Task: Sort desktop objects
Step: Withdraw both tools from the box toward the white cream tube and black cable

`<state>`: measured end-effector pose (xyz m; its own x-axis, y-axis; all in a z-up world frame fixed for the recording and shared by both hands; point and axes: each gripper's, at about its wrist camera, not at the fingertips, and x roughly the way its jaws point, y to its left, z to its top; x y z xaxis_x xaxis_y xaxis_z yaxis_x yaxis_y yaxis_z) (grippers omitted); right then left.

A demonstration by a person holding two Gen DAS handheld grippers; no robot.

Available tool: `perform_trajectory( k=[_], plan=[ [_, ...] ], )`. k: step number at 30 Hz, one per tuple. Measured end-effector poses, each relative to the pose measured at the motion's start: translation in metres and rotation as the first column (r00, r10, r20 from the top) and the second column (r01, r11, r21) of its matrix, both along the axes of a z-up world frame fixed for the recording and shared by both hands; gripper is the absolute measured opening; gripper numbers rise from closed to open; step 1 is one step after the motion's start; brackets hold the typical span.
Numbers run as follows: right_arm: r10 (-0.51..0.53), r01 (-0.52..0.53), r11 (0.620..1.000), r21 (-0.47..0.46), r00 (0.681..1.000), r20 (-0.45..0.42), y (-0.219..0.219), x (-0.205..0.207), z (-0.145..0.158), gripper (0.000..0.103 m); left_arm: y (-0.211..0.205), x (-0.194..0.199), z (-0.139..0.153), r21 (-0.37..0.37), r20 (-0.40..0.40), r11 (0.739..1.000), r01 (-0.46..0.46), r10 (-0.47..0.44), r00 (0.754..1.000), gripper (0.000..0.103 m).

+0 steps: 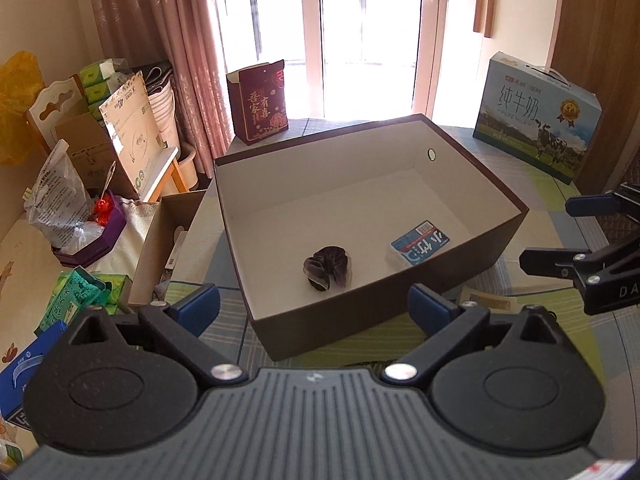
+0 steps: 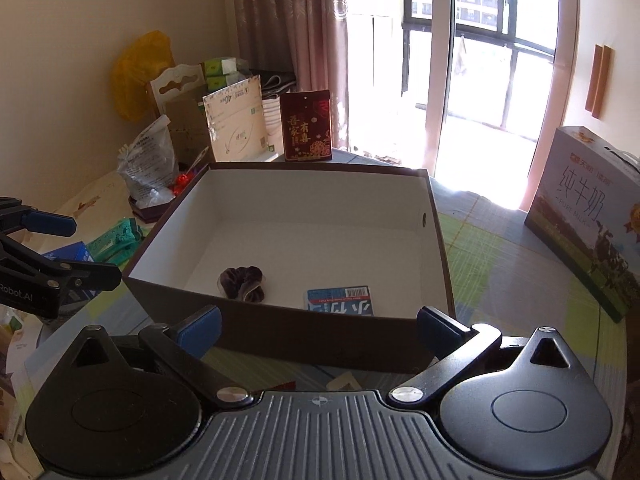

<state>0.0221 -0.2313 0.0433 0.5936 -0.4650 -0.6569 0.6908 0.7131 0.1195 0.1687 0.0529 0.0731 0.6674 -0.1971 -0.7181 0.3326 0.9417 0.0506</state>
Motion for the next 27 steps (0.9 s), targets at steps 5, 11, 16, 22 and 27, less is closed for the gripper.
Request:
perform_trajectory(
  k=[5,11,16,22,27],
  plan=[
    [-0.019,0.019,1.0,0.001,1.0,0.015,0.026,-0.017,-0.01,0.101,0.008,-0.026,-0.011,-0.023,-0.03,1.0,-0.018,0.017,0.999,0.099],
    [-0.036,0.037,0.999,0.015,0.998,-0.044,0.054,-0.034,-0.034,0.101,0.014,-0.051,-0.039,-0.029,-0.098,0.999,-0.046,0.043,0.994,0.099],
    [-0.046,0.05,0.998,0.034,0.995,-0.088,0.072,-0.047,-0.053,0.101,0.013,-0.066,-0.06,-0.02,-0.159,0.997,-0.068,0.064,0.985,0.099],
    [-0.07,0.076,0.995,0.071,0.994,-0.083,0.079,-0.057,-0.059,0.101,0.003,-0.079,-0.076,-0.01,-0.201,0.998,-0.062,0.059,0.978,0.099],
    [-0.09,0.098,0.991,0.091,0.992,-0.087,0.08,-0.061,-0.064,0.101,-0.002,-0.084,-0.084,-0.012,-0.219,0.998,-0.054,0.05,0.975,0.098]
  ],
)
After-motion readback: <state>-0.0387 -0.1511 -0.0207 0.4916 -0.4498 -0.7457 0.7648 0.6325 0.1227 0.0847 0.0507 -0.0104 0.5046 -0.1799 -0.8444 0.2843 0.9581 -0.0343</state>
